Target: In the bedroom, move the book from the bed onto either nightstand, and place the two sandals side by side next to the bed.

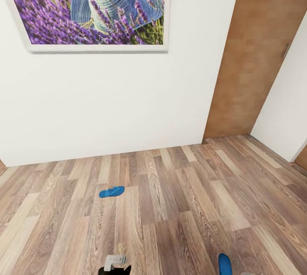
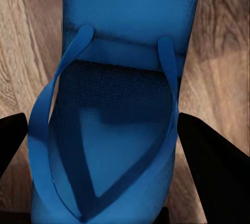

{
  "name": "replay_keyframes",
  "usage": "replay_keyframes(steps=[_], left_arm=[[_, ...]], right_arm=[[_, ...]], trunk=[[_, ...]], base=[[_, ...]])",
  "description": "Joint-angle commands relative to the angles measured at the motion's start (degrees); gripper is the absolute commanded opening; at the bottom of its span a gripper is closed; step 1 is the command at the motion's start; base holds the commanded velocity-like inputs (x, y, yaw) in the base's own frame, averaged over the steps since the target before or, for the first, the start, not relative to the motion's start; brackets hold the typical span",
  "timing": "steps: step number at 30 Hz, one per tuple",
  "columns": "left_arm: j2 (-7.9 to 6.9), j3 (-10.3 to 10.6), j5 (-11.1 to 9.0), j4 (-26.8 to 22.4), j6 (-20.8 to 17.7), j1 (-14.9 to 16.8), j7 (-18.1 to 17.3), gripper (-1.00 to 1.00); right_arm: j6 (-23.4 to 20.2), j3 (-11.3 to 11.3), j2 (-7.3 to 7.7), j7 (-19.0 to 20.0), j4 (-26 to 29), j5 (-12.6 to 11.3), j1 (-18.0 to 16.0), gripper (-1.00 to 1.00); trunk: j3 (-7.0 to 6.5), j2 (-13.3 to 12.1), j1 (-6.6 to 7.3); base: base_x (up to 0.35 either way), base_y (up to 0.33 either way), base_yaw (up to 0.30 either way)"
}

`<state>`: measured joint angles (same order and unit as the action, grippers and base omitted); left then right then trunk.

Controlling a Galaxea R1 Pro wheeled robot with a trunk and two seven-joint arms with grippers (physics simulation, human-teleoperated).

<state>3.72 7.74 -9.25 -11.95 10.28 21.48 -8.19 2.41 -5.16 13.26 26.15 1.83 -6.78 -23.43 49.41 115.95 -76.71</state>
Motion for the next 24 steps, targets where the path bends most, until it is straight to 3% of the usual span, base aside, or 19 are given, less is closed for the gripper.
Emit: replay_keyframes(steps=[1,24], left_arm=[[-0.03,0.43,-0.60,0.08,0.22,0.05,-0.07,1.00],[-0.03,0.43,-0.60,0.08,0.26,0.05,-0.07,1.00]], right_arm=[[0.01,-0.47,0.01,0.31,-0.07,-0.18,-0.03,-1.00],[-0.01,-0.47,0.01,0.31,-0.07,-0.17,-0.03,-1.00]], trunk=[[0.05,0.02,-0.02],[0.05,0.02,-0.02]], base=[[0.306,-0.159,0.000],[0.294,-0.177,0.000]])
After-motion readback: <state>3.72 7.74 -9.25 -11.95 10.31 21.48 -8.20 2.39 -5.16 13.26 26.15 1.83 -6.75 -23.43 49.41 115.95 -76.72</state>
